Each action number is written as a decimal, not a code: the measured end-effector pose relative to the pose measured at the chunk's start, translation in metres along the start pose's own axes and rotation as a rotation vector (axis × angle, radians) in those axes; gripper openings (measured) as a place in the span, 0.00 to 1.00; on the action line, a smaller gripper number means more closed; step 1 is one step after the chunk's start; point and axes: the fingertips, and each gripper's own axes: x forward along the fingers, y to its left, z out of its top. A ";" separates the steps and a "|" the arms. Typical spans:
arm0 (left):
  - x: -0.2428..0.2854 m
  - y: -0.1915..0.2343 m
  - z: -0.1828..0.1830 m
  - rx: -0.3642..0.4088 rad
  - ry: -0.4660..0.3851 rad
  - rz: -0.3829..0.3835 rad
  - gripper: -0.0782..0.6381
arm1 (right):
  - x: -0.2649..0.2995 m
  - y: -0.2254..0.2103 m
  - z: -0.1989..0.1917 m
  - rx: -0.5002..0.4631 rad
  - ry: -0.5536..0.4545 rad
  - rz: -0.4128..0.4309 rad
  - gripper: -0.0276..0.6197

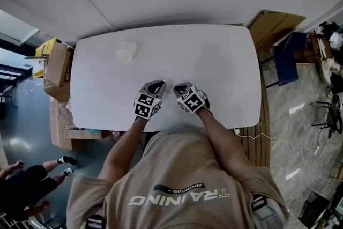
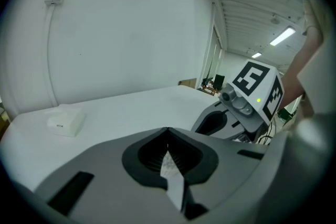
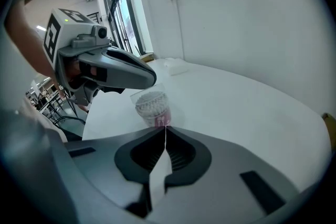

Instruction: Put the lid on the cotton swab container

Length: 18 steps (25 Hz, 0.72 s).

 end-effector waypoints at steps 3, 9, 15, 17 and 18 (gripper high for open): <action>0.005 -0.003 -0.007 0.022 0.038 -0.006 0.13 | -0.002 -0.001 -0.003 0.003 -0.003 -0.002 0.07; 0.010 -0.006 -0.011 0.023 0.076 0.006 0.13 | -0.009 -0.004 -0.004 0.004 -0.001 -0.002 0.07; 0.015 -0.014 -0.015 0.127 0.146 0.011 0.13 | -0.016 -0.009 -0.006 -0.002 -0.020 -0.015 0.07; 0.018 -0.014 -0.018 0.146 0.158 0.014 0.13 | -0.019 -0.009 -0.009 0.006 -0.008 -0.015 0.07; 0.018 -0.013 -0.019 0.159 0.163 0.018 0.13 | -0.019 -0.009 -0.010 0.006 -0.004 -0.018 0.07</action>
